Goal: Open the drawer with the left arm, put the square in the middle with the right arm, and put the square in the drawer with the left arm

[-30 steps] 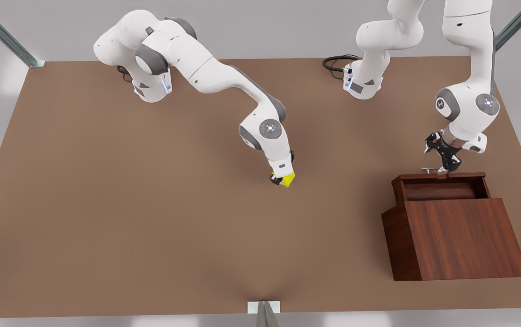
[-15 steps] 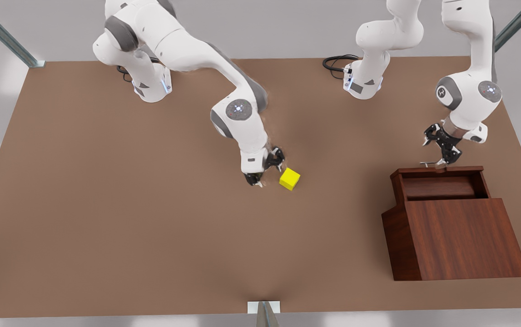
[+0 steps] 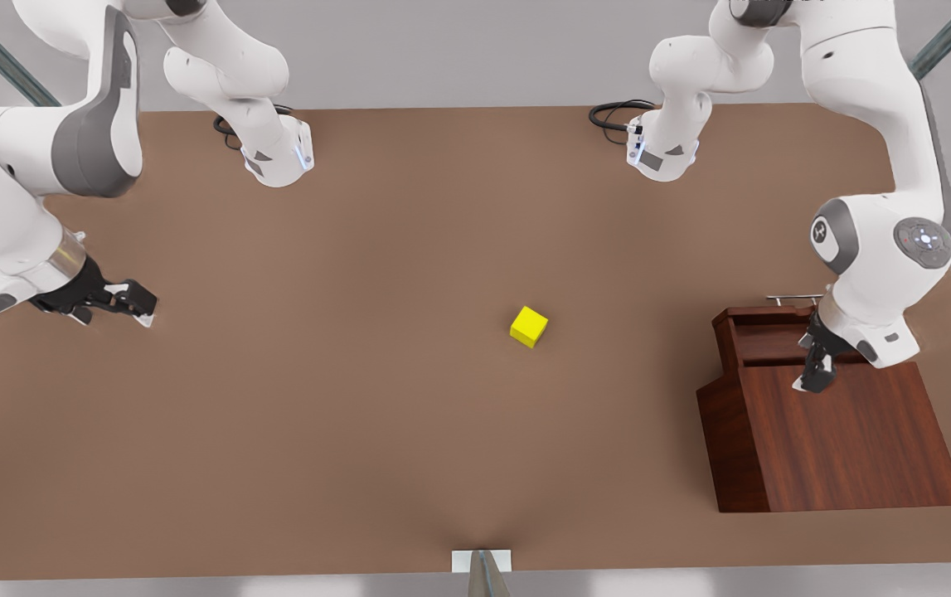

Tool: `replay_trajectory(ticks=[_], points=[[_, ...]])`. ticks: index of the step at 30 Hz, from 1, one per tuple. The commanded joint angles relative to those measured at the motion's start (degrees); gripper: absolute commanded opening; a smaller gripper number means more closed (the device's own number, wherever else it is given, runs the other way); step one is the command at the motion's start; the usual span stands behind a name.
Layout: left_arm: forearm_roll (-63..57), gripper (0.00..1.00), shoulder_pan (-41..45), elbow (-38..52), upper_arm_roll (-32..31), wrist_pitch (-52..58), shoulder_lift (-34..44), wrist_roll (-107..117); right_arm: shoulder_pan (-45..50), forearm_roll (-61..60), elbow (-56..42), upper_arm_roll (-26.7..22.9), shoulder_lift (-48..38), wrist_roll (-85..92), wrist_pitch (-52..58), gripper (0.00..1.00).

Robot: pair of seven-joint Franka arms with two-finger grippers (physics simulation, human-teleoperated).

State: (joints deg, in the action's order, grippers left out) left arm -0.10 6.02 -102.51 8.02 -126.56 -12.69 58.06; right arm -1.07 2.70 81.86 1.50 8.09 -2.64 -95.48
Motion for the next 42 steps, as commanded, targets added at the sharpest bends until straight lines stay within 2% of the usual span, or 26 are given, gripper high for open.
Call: replay_trajectory(ticks=[1, 3, 4, 7, 10, 14, 19, 24, 31, 34, 38, 42], points=[[-0.33, 1.0, 2.24, 0.64, -0.72, 7.47, -0.93, -57.97, -1.56, -0.77, -1.44, -0.36, 0.18, 8.7, 5.57, 1.0], [0.28, 1.0, 4.09, 1.69, -1.43, 8.95, -1.37, -56.92, -1.04, -1.21, -1.53, -0.18, 0.0, 8.61, 5.04, 1.0], [0.37, 1.0, 4.44, 5.82, -2.13, 12.65, -3.22, -56.3, -1.38, -1.03, -1.53, -0.27, 0.0, 8.61, 5.21, 1.0], [0.28, 1.0, 4.44, 10.3, -8.1, 13.79, -6.82, -52.87, -1.21, -1.21, -1.53, -0.18, -1.58, 8.53, 6.0, 1.0], [0.1, 1.0, 8.65, 21.64, -9.25, 19.51, -14.82, -53.05, -1.04, -0.42, -1.53, -0.45, -1.67, 8.53, 5.3, 1.0], [0.19, 1.0, 11.91, 22.96, -13.03, 17.49, -19.04, -54.19, -2.18, -1.65, -4.07, -0.88, -1.84, 8.53, 6.0, 1.0], [0.02, 1.0, 13.23, 22.96, -19.01, 16.96, -20.62, -60.96, -1.39, -2.44, -8.47, -0.09, -2.63, 8.61, 11.8, 1.0], [-0.69, 1.0, 19.91, 22.61, -19.09, 13.97, -21.94, -59.82, -1.39, -1.39, -8.56, 0.61, -2.28, 8.61, 12.07, 1.0], [-4.29, 1.0, 22.19, 21.03, -18.74, 13.01, -23.17, -59.46, -1.39, -1.74, -8.47, 0.7, -0.88, 8.7, 11.63, 1.0], [-7.89, 1.0, 23.07, 16.73, -18.65, 7.74, -23.17, -56.22, -1.39, -1.91, -8.56, 0.7, -1.05, 8.7, 11.72, 1.0], [-7.98, 1.0, 23.16, 5.92, -18.65, -3.61, -20.36, -53.67, -1.39, -2.18, -8.56, 0.79, -0.97, 8.61, 11.63, 1.0], [-8.07, 1.0, 23.86, 0.82, -18.57, -8.18, -19.48, -51.99, -1.39, -2.09, -8.56, 0.79, -0.88, 8.61, 11.54, 1.0]])
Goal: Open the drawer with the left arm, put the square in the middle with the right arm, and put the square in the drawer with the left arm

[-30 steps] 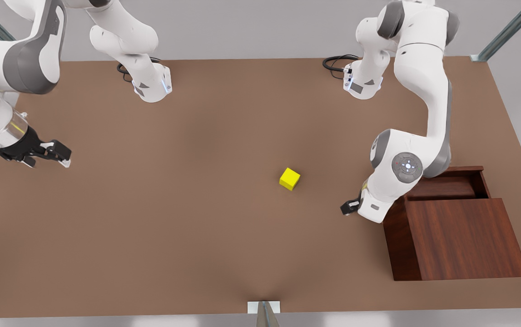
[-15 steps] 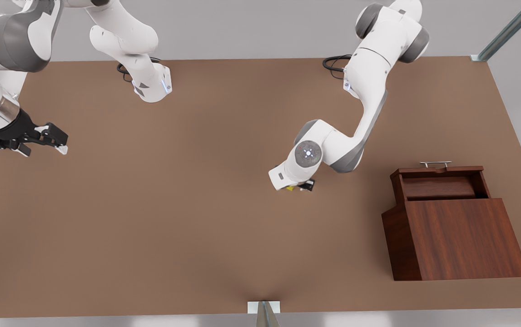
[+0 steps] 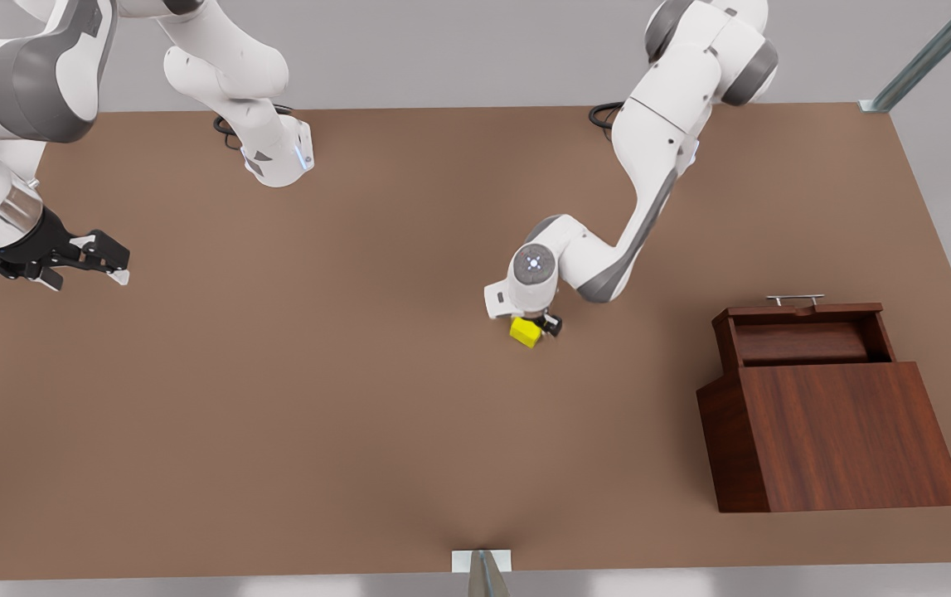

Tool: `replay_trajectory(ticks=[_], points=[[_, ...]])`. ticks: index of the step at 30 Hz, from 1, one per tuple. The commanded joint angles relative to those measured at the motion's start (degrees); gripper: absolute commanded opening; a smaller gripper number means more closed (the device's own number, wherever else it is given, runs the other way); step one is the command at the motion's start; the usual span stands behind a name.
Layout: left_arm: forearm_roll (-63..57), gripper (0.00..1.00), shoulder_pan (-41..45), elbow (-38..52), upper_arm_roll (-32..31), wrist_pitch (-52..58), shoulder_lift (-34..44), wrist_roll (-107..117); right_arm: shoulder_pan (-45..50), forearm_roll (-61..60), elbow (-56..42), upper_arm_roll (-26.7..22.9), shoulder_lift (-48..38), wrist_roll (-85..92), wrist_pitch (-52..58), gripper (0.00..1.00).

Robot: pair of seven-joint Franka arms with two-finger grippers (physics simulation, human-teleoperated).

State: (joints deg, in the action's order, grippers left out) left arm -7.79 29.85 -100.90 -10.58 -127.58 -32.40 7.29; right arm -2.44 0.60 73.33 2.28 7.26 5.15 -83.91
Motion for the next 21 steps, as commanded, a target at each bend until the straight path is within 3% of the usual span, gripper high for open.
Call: replay_trajectory(ticks=[1, 21], points=[[-0.56, 1.0, 0.04, -1.41, 0.03, -7.85, 0.32, -1.22, -0.02, 0.02, -0.03, 0.01, -0.05, 0.83, -0.02, 1.0], [-0.65, 1.0, 0.12, -5.54, 1.61, -11.55, -3.37, -0.08, -0.02, 0.02, 0.06, 0.01, 0.21, 0.92, -0.37, 1.0]])
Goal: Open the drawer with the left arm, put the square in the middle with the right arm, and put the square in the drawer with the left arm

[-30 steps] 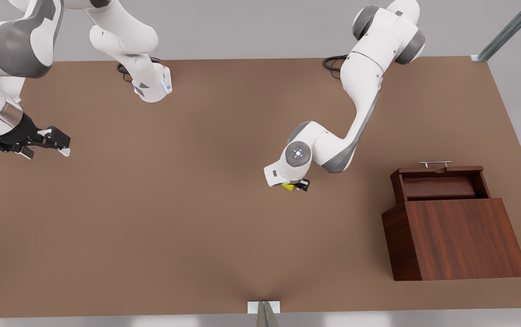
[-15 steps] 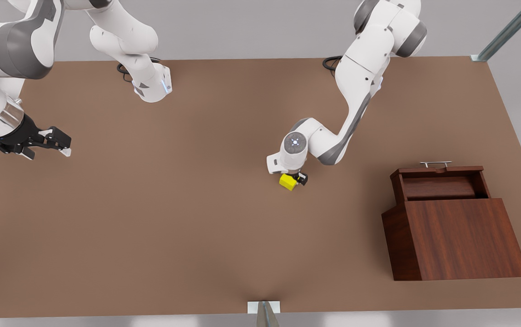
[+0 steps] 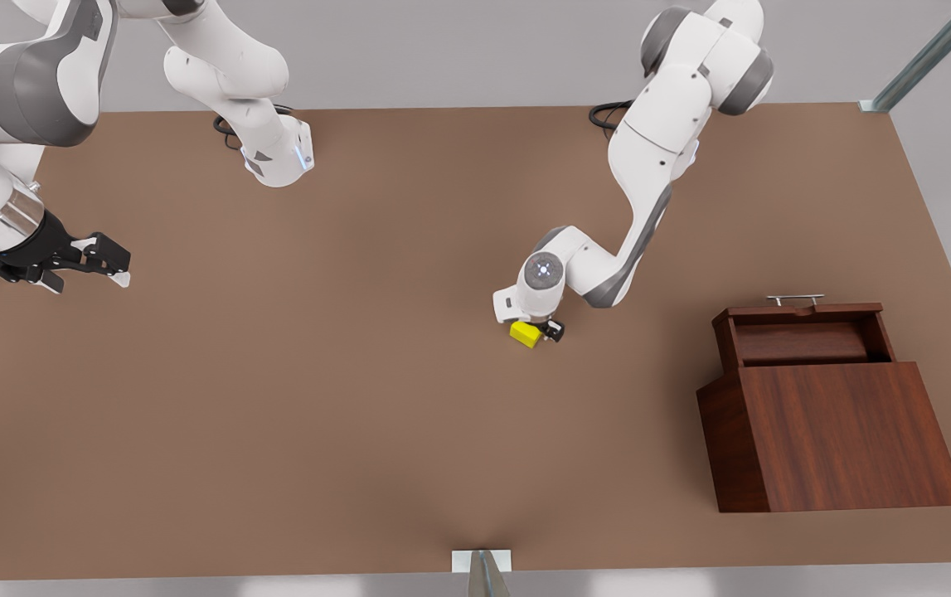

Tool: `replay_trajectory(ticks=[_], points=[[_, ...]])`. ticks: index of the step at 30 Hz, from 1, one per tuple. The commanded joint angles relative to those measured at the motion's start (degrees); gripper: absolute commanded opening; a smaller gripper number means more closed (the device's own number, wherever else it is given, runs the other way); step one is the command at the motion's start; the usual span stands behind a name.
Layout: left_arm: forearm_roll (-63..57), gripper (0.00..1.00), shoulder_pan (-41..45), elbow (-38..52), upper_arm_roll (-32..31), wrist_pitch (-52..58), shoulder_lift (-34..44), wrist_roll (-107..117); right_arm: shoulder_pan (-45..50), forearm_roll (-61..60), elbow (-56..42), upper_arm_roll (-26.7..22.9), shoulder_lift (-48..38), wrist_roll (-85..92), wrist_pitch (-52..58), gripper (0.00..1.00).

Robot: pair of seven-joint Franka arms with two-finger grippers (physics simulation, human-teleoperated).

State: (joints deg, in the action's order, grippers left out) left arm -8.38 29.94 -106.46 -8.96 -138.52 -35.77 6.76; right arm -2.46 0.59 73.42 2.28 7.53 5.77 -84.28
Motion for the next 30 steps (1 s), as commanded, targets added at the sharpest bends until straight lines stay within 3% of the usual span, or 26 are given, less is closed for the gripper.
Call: replay_trajectory(ticks=[1, 2, 6, 8, 21, 30], points=[[-0.06, 1.0, 0.03, 0.03, 0.17, -0.7, -0.26, 0.53, 0.0, 0.11, -0.03, 0.01, -0.06, 0.29, -0.01, 1.0], [-0.06, 0.99, 0.03, 0.03, 0.17, -0.7, -0.26, 0.45, 0.0, 0.02, -0.03, 0.01, -0.06, 0.29, -0.19, 1.0], [-0.06, 0.78, 0.03, 0.03, 0.17, -0.62, -0.35, 0.45, 0.0, 0.02, -0.03, 0.01, 0.29, 0.29, -0.19, 1.0], [-0.06, 0.75, 0.03, 0.03, 0.17, -0.53, -0.35, 0.45, 0.0, 0.28, -0.03, 0.01, 0.29, 0.29, -0.01, 1.0], [-0.06, 0.72, 0.03, 0.29, 0.78, 0.7, 0.53, 0.01, -0.09, 1.08, -0.03, 0.01, 0.73, 0.2, -0.01, 1.0], [-0.67, 0.72, -0.5, 0.91, 5.44, 18.01, 15.99, -8.52, -0.09, 0.81, 0.06, -0.08, 1.08, 0.2, -0.01, 1.0]])
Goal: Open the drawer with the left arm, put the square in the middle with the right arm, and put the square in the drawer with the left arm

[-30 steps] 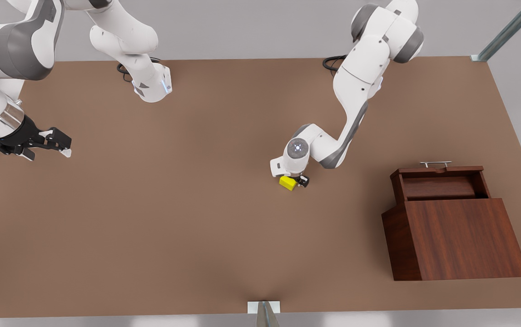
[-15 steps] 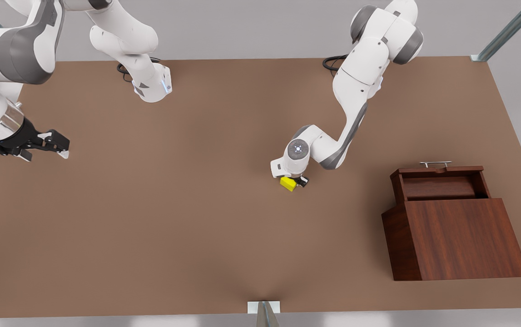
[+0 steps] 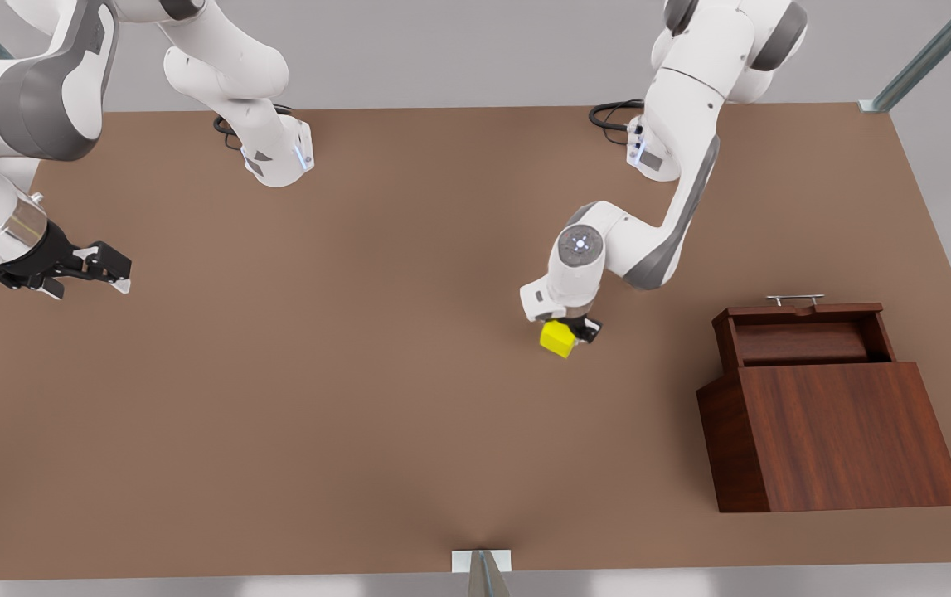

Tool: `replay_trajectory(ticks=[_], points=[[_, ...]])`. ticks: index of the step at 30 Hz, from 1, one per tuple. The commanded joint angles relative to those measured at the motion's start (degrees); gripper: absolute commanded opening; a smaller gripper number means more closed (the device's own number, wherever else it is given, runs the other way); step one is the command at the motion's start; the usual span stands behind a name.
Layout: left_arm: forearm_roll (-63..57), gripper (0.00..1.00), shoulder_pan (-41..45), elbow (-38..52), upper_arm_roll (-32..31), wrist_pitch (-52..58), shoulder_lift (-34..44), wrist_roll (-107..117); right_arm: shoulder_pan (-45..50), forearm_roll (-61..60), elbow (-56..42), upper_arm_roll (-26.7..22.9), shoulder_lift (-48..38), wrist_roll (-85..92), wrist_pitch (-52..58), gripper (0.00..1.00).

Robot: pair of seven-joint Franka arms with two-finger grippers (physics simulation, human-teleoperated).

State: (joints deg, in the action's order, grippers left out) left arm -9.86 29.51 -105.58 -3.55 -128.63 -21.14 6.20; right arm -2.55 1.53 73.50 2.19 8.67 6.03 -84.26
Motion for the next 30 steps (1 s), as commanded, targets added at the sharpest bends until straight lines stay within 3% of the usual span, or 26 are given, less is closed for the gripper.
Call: replay_trajectory(ticks=[1, 7, 18, 22, 30], points=[[1.77, 0.72, -0.15, 0.02, 1.61, 9.8, 2.86, -10.76, 0.0, -0.13, -0.03, 0.01, -0.06, -0.05, -0.03, 1.0], [5.46, 0.72, -0.06, 0.11, 13.21, 19.47, 10.51, -30.98, 0.0, -0.04, -0.03, 0.01, -0.06, 0.04, -0.03, 1.0], [5.46, 0.72, -0.06, -0.16, 31.15, 19.56, 10.51, -55.32, 0.0, -0.04, -0.03, 0.01, 0.03, 0.04, -0.03, 1.0], [5.55, 0.72, -0.77, -0.16, 34.57, 18.5, 9.37, -59.89, 0.0, -0.04, -0.03, 0.01, 0.03, 0.04, -0.03, 1.0], [6.25, 0.72, -5.77, -0.24, 34.75, 15.16, 5.94, -64.03, 0.0, 0.23, -0.03, -0.08, 0.12, 0.48, 0.06, 1.0]])
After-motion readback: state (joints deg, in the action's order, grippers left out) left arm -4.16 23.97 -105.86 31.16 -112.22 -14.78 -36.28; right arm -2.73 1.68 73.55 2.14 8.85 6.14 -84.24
